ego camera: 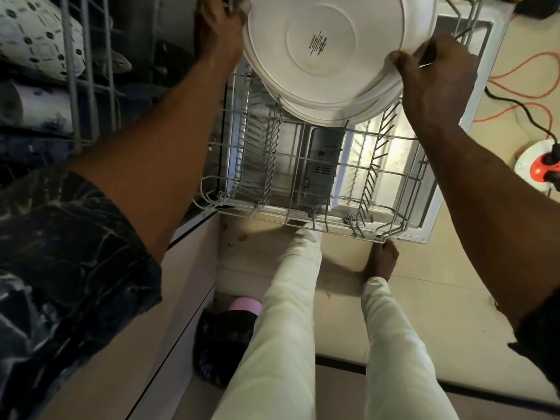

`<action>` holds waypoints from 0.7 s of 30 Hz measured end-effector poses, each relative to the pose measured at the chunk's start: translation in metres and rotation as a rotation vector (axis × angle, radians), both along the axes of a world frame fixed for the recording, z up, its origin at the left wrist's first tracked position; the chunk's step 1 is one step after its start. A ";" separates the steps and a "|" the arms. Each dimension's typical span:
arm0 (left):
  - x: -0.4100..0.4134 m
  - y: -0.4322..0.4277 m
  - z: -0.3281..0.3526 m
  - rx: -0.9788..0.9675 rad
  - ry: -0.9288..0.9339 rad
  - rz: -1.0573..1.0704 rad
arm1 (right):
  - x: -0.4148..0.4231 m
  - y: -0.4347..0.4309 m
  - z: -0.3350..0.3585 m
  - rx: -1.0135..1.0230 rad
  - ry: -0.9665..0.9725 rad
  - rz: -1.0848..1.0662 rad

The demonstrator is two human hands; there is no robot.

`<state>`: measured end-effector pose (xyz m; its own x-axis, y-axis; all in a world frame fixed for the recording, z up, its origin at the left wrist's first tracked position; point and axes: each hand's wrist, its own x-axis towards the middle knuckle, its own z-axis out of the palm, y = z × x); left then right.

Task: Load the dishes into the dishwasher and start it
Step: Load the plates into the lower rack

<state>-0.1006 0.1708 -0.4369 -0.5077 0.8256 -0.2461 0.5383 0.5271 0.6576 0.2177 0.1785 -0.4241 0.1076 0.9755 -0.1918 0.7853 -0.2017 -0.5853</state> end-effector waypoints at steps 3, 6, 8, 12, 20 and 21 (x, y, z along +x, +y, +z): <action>0.001 -0.001 0.004 -0.002 0.009 0.014 | 0.004 -0.003 0.004 0.008 0.000 -0.006; 0.004 -0.014 0.010 0.053 -0.019 -0.022 | 0.007 -0.013 0.005 0.000 0.019 -0.023; 0.006 -0.025 0.005 0.054 -0.065 -0.025 | 0.006 -0.021 0.000 -0.027 0.028 -0.019; 0.004 -0.035 -0.014 -0.033 -0.088 -0.024 | 0.003 -0.028 -0.017 -0.092 0.003 0.025; 0.013 -0.008 -0.025 -0.161 -0.041 -0.157 | 0.007 -0.021 -0.040 -0.179 -0.062 0.039; 0.015 -0.003 -0.023 -0.179 -0.024 -0.169 | 0.007 -0.018 -0.040 -0.190 -0.072 0.058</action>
